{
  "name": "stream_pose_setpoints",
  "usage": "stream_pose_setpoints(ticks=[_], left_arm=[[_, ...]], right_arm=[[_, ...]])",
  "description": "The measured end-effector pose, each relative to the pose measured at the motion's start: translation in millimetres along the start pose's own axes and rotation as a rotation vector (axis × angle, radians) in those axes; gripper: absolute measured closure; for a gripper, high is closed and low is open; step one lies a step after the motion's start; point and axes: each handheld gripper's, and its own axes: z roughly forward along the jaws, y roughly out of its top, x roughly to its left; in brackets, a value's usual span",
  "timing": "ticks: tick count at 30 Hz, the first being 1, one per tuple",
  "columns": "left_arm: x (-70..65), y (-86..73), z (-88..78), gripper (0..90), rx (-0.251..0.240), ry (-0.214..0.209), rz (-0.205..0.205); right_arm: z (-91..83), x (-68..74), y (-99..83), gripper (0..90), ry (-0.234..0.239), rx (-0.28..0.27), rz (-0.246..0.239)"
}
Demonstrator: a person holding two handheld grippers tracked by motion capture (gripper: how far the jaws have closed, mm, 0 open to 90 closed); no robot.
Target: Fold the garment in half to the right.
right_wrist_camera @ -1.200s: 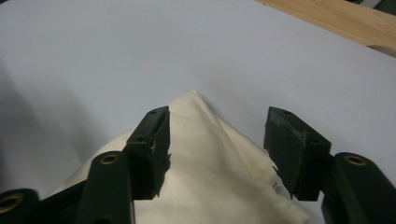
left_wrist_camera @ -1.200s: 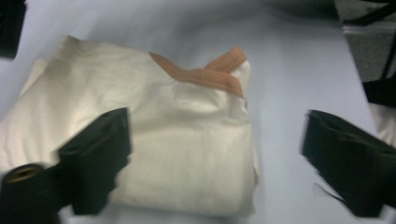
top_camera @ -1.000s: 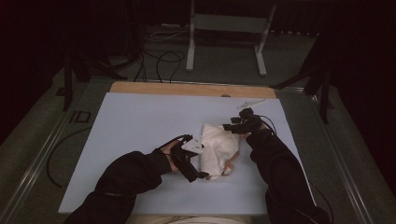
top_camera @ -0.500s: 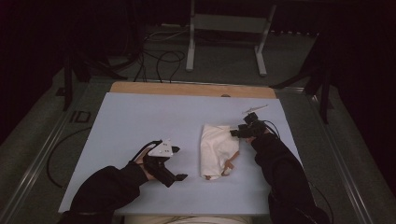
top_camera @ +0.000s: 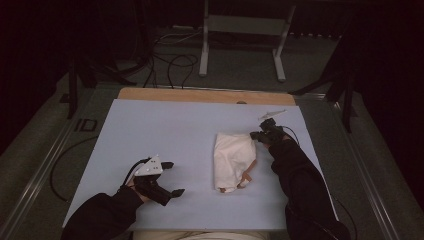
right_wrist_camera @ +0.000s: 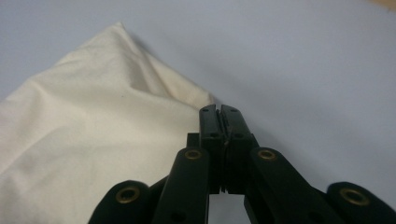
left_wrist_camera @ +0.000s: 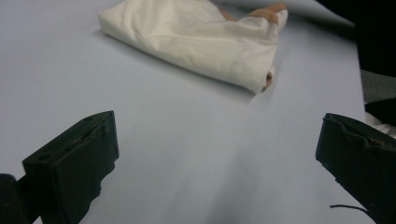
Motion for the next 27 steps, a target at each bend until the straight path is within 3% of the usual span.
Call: stream_pose_setpoints(ticks=[8, 13, 19, 27], left_arm=[[3.4, -7.4, -4.0, 0.1, -0.041, 0.039, -0.032], [2.7, -9.4, -3.9, 0.1, -0.043, 0.054, -0.022], [4.4, -12.9, -5.9, 0.2, -0.073, 0.053, -0.025], [4.0, -14.1, -9.2, 0.2, -0.08, 0.078, -0.015]], right_arm=[[-14.3, 0.4, 15.2, 89.4, -0.022, -0.084, -0.006], [-3.5, -3.3, 15.1, 89.3, -0.03, -0.052, 0.001], [16.0, -9.0, 3.8, 89.3, -0.028, -0.024, 0.05], [26.5, -8.3, -1.9, 88.9, -0.039, 0.013, 0.047]])
